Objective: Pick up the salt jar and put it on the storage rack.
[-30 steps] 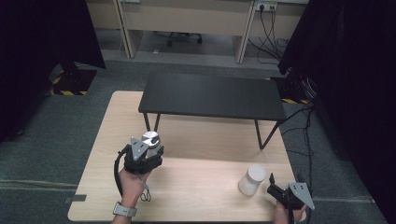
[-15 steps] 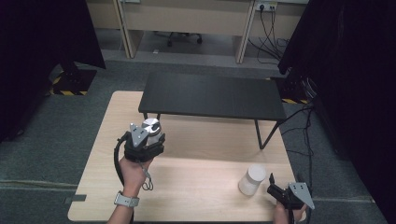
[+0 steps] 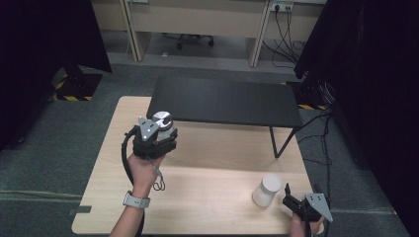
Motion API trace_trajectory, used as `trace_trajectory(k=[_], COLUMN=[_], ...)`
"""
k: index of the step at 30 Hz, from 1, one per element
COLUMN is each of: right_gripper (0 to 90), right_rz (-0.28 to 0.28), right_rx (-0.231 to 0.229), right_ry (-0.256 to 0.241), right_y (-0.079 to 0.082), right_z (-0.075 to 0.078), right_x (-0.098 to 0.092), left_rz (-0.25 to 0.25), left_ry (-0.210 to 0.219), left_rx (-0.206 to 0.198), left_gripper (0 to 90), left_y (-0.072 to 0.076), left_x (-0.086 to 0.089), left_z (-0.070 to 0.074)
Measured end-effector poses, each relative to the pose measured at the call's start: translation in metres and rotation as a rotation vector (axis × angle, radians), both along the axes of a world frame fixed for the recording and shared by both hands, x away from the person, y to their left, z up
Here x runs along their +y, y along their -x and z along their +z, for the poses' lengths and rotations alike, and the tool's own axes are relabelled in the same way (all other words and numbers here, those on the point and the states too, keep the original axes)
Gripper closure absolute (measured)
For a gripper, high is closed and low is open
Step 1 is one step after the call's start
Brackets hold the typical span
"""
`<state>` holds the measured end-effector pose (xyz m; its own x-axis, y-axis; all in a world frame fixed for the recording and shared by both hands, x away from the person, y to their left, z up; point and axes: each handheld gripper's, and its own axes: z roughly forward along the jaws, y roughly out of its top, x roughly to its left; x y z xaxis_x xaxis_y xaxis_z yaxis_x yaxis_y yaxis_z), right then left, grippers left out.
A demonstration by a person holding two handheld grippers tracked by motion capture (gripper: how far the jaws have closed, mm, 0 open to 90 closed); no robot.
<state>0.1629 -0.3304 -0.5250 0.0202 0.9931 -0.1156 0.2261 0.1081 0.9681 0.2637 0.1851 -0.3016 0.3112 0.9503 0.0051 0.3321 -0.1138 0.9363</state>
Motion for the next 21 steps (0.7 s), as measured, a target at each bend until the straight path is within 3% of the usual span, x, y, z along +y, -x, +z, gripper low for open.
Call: trace_trajectory(k=[21], right_gripper=[0.5], right_rz=[-0.004], right_rx=[0.001], right_ry=[0.008], right_y=[0.0], right_z=[0.0], right_x=[0.001], left_rz=[0.003], left_ry=[-0.007], left_rx=[-0.028], left_gripper=[31.0], left_y=[-0.03], left_x=[-0.008], left_z=[0.028])
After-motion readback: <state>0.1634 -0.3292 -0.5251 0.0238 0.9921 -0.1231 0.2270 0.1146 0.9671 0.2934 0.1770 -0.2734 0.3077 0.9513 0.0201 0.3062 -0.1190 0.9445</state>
